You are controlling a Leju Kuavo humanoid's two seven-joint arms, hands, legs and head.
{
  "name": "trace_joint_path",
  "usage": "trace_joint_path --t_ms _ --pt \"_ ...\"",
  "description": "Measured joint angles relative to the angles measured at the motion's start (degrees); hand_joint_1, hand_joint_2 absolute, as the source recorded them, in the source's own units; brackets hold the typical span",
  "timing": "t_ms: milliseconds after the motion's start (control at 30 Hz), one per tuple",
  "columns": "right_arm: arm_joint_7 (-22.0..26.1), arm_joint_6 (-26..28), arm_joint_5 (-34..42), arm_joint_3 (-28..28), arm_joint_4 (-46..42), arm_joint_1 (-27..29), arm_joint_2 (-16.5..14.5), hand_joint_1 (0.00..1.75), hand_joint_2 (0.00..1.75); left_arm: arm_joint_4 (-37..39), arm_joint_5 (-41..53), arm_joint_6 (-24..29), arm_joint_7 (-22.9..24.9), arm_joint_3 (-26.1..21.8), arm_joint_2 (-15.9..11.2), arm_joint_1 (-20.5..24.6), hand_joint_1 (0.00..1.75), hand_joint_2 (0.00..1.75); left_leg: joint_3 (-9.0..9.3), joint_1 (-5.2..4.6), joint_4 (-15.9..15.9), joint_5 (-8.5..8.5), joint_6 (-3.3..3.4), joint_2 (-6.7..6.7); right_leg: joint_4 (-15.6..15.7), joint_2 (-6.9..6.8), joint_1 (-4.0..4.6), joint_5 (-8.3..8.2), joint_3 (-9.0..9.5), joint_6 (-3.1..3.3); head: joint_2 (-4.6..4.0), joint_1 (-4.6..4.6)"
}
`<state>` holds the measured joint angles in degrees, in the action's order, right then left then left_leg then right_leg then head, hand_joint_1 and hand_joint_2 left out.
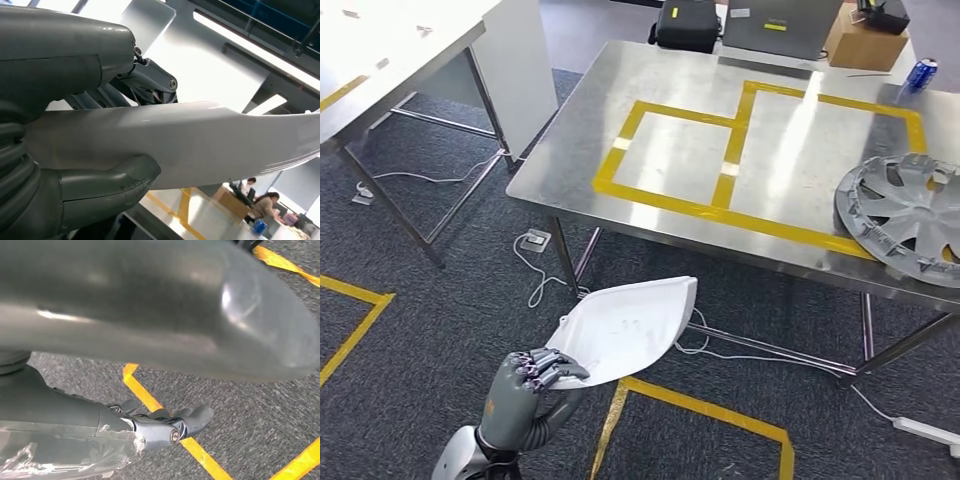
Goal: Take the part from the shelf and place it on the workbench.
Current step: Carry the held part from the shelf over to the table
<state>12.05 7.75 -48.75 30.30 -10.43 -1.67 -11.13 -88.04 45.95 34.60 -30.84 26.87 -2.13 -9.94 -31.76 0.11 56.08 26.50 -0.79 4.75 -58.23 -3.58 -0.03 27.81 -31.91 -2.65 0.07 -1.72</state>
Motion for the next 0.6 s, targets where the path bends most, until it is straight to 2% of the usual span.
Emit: trace_joint_path --t_ms 33,100,167,200,233,267,300,333,367,400,433,467,500,533,600 --pt "0.0 0.0 -0.1 0.0 0.0 -0.1 0.0 0.0 0.0 0.0 0.1 0.0 0.0 0.0 0.0 0.1 1.75 1.75 0.27 -0.04 0.0 0.37 -0.41 0.48 0.9 -0.2 0.13 0.29 0.37 0.35 0.0 -0.04" --pt "0.0 0.0 -0.2 0.0 0.0 0.1 0.0 0.0 0.0 0.0 0.4 0.0 0.0 0.2 0.1 0.2 1.75 1.75 0.94 0.22 -0.2 0.85 -1.24 1.21 1.0 1.13 0.13 0.52 0.73 1.14 0.01 -0.1" --pt "0.1 0.0 -0.3 0.0 0.0 0.4 0.0 0.0 0.0 0.0 0.5 0.1 0.0 0.2 0.2 0.5 1.75 1.75 0.64 0.43 1.7 1.65 -1.94 -0.59 1.5 2.44 -0.18 0.37 1.99 1.83 0.0 -0.27" --pt "0.1 0.0 -0.4 0.0 0.0 0.4 0.0 0.0 0.0 0.0 0.5 0.2 0.0 0.3 0.2 0.5 1.75 1.75 -0.75 0.51 4.5 2.63 -2.17 -2.08 1.7 3.05 -0.41 0.41 2.77 2.11 0.0 -0.45" --pt "0.2 0.0 -0.4 0.0 0.0 0.4 0.0 0.0 0.0 0.1 0.5 0.2 0.0 0.3 0.2 0.5 1.75 1.75 -2.99 0.49 8.2 3.83 -2.31 -3.38 1.7 3.56 -0.44 0.73 3.28 2.28 -0.01 -0.65" --pt "0.3 0.0 -0.4 0.0 0.0 0.3 0.0 0.0 0.0 0.2 0.5 0.3 0.0 0.3 0.2 0.5 1.75 1.75 -5.82 0.49 12.3 4.9 -2.39 -3.98 1.7 4.12 -0.48 1.23 3.83 2.43 0.0 -0.78" --pt "0.4 -0.1 -0.5 0.0 0.0 0.4 -0.1 0.0 0.0 0.3 0.5 0.3 0.0 0.3 0.1 0.4 1.75 1.75 -8.4 0.49 15.5 5.34 -2.44 -4.2 1.7 4.67 -0.48 1.78 4.4 2.48 0.0 -0.85" --pt "0.6 -0.2 -0.5 0.0 0.0 0.5 -0.1 0.0 0.0 0.5 0.5 0.3 0.0 0.3 0.1 0.4 1.75 1.75 -10.26 0.49 16.7 4.25 -2.42 -4.26 1.7 5.27 -0.51 2.51 5.24 2.41 0.0 -0.89" --pt "0.8 -0.3 -0.6 0.0 0.0 0.6 -0.1 0.0 0.0 0.6 0.5 0.3 0.0 0.3 0.1 0.3 1.75 1.75 -11.11 0.49 15.7 1.9 -2.35 -4.3 1.7 5.81 -0.57 3.36 6.29 2.28 0.0 -0.88" --pt "0.9 -0.4 -0.6 0.0 0.0 0.7 -0.1 0.0 0.0 0.6 0.5 0.3 0.0 0.3 0.0 0.3 1.75 1.75 -10.87 0.49 12.6 -1.58 -2.29 -4.33 1.7 6.29 -0.66 4.35 7.52 2.11 0.0 -0.88" --pt "0.9 -0.5 -0.6 0.1 0.0 0.9 -0.1 0.0 0.0 0.7 0.5 0.3 0.0 0.3 0.0 0.3 1.75 1.75 -10.17 0.48 9.0 -4.99 -2.22 -4.44 1.8 6.69 -0.77 5.46 8.7 1.86 0.0 -0.88" --pt "1.0 -0.6 -0.6 0.1 0.0 0.9 -0.1 0.0 0.0 0.8 0.5 0.3 0.0 0.4 0.0 0.3 1.75 1.75 -9.11 0.38 5.8 -6.77 -2.13 -4.58 1.9 7.0 -0.76 6.47 9.59 1.55 -0.01 -0.94" --pt "1.0 -0.7 -0.7 0.1 0.0 0.8 -0.1 0.0 0.0 0.9 0.6 0.3 0.0 0.4 -0.1 0.3 1.75 1.75 -8.29 0.27 3.8 -7.26 -1.83 -4.7 2.3 7.19 -0.76 7.29 10.32 1.2 -0.02 -0.97" --pt "1.0 -0.7 -0.7 0.1 0.0 0.8 -0.1 0.0 0.0 1.0 0.6 0.3 0.0 0.4 -0.1 0.3 1.75 1.75 -7.75 0.15 3.1 -6.42 -1.39 -4.79 2.9 7.25 -0.71 7.7 11.16 0.78 -0.02 -0.94" --pt "1.1 -1.0 -1.0 0.1 0.0 0.6 -0.1 0.0 0.0 1.1 0.7 0.3 0.0 0.5 -0.1 0.4 1.75 1.75 -6.65 0.17 2.4 -4.45 -0.23 -4.78 3.2 7.23 -0.61 7.07 12.32 -0.04 -0.01 -0.77"
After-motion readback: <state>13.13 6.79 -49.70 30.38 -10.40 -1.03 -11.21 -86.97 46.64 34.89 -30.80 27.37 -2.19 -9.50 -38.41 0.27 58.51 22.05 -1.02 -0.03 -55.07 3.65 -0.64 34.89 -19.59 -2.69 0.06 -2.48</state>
